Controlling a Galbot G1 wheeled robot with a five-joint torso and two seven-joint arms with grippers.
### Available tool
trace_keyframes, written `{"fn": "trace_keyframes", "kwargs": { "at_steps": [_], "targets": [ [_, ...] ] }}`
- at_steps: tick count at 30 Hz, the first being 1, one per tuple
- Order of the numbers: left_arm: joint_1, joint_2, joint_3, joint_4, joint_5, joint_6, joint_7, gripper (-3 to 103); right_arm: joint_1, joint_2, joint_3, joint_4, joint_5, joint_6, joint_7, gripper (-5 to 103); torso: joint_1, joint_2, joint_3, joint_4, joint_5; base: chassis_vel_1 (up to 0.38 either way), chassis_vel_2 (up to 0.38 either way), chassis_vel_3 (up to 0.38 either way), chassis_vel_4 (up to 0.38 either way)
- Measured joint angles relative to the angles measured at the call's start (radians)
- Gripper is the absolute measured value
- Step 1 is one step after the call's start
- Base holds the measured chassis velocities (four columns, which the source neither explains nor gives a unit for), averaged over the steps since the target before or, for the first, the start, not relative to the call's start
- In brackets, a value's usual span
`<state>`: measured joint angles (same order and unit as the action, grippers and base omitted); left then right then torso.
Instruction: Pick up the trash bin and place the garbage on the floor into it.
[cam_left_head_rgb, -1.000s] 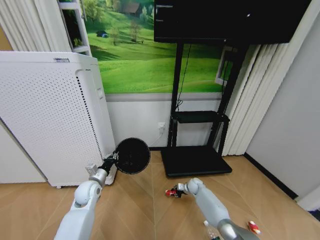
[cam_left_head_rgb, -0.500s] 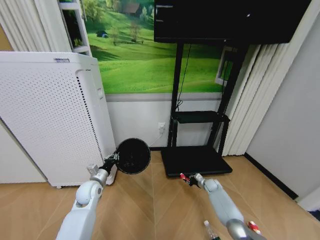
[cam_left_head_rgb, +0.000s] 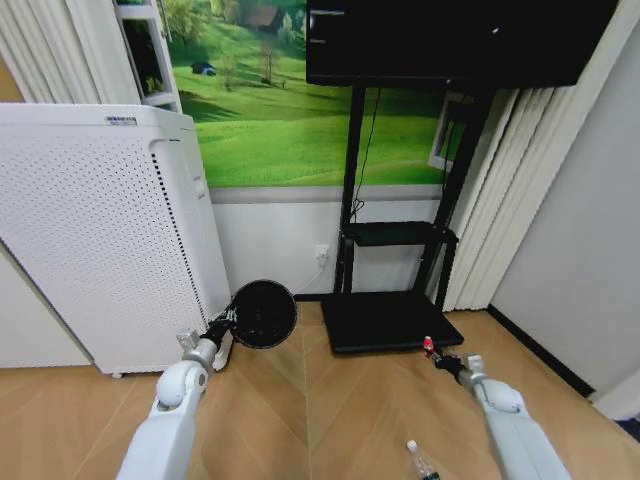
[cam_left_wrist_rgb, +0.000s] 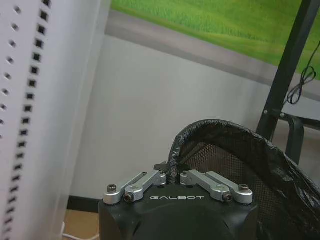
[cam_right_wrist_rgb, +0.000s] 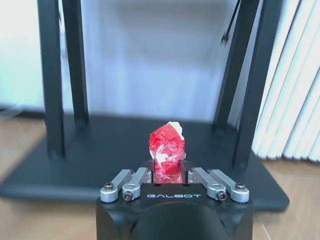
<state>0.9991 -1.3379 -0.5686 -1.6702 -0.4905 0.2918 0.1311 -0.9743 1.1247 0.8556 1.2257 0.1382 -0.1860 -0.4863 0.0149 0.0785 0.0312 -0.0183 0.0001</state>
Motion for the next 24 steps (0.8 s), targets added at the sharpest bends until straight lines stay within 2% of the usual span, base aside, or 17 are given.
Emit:
{"fn": "trace_keyframes", "kwargs": {
  "at_steps": [3,4,6,8,10,13,15,16,18,19,20,22,24],
  "targets": [
    [-0.034,0.01,0.071,0.044,-0.013,0.008,0.004,7,-0.077,0.017,0.041,0.191,0.135,-0.047,-0.001,27,0.0,0.0,0.0,0.0004,-0.0004,0.0,0.0,0.0,0.0],
    [-0.034,0.01,0.071,0.044,-0.013,0.008,0.004,7,-0.077,0.017,0.041,0.191,0.135,-0.047,-0.001,27,0.0,0.0,0.0,0.0004,-0.0004,0.0,0.0,0.0,0.0],
    [-0.061,0.015,0.12,0.063,-0.027,0.013,0.003,7,-0.124,0.021,0.049,0.292,0.217,-0.069,-0.005,27,0.0,0.0,0.0,0.0001,0.0001,0.0,0.0,0.0,0.0],
    [-0.072,0.015,0.135,0.069,-0.031,0.015,0.002,7,-0.136,0.023,0.05,0.322,0.241,-0.077,-0.006,27,0.0,0.0,0.0,0.0001,0.0002,0.0,0.0,0.0,0.0],
    [-0.121,0.014,0.201,0.104,-0.037,0.017,-0.002,7,-0.177,0.03,0.052,0.431,0.319,-0.109,-0.015,27,0.0,0.0,0.0,0.0002,-0.0001,0.0,0.0,0.0,0.0],
    [-0.135,0.013,0.218,0.113,-0.037,0.017,-0.002,7,-0.185,0.03,0.051,0.454,0.334,-0.114,-0.018,27,0.0,0.0,0.0,0.0,0.0001,0.0,0.0,0.0,0.0],
    [-0.181,0.004,0.274,0.143,-0.038,0.017,-0.006,7,-0.206,0.027,0.043,0.515,0.367,-0.124,-0.042,27,0.0,0.0,0.0,0.0001,-0.0002,0.0,0.0,0.0,0.0],
    [-0.181,0.004,0.274,0.143,-0.038,0.017,-0.006,7,-0.206,0.027,0.043,0.515,0.367,-0.124,-0.042,27,0.0,0.0,0.0,0.0001,-0.0002,0.0,0.0,0.0,0.0],
    [-0.254,-0.028,0.379,0.204,-0.038,0.018,-0.007,7,-0.259,0.001,-0.002,0.622,0.399,-0.122,-0.094,27,0.0,0.0,0.0,0.0001,-0.0002,0.0,0.0,0.0,0.0],
    [-0.254,-0.028,0.379,0.204,-0.038,0.018,-0.007,7,-0.259,0.001,-0.002,0.622,0.399,-0.122,-0.094,27,0.0,0.0,0.0,0.0001,-0.0002,0.0,0.0,0.0,0.0],
    [-0.283,-0.061,0.419,0.235,-0.028,0.017,-0.008,7,-0.275,-0.006,-0.041,0.669,0.396,-0.116,-0.12,27,0.0,0.0,0.0,-0.0001,0.0001,0.0,0.0,0.0,0.0],
    [-0.293,-0.076,0.434,0.244,-0.022,0.014,-0.009,7,-0.275,-0.008,-0.059,0.682,0.394,-0.115,-0.121,27,0.0,0.0,0.0,0.0001,-0.0002,0.0,0.0,0.0,0.0],
    [-0.316,-0.119,0.474,0.266,-0.013,0.01,-0.012,7,-0.244,0.0,-0.106,0.698,0.385,-0.124,-0.118,27,0.0,0.0,0.0,-0.0001,0.0,0.0,0.0,0.0,0.0]
  ]
}}
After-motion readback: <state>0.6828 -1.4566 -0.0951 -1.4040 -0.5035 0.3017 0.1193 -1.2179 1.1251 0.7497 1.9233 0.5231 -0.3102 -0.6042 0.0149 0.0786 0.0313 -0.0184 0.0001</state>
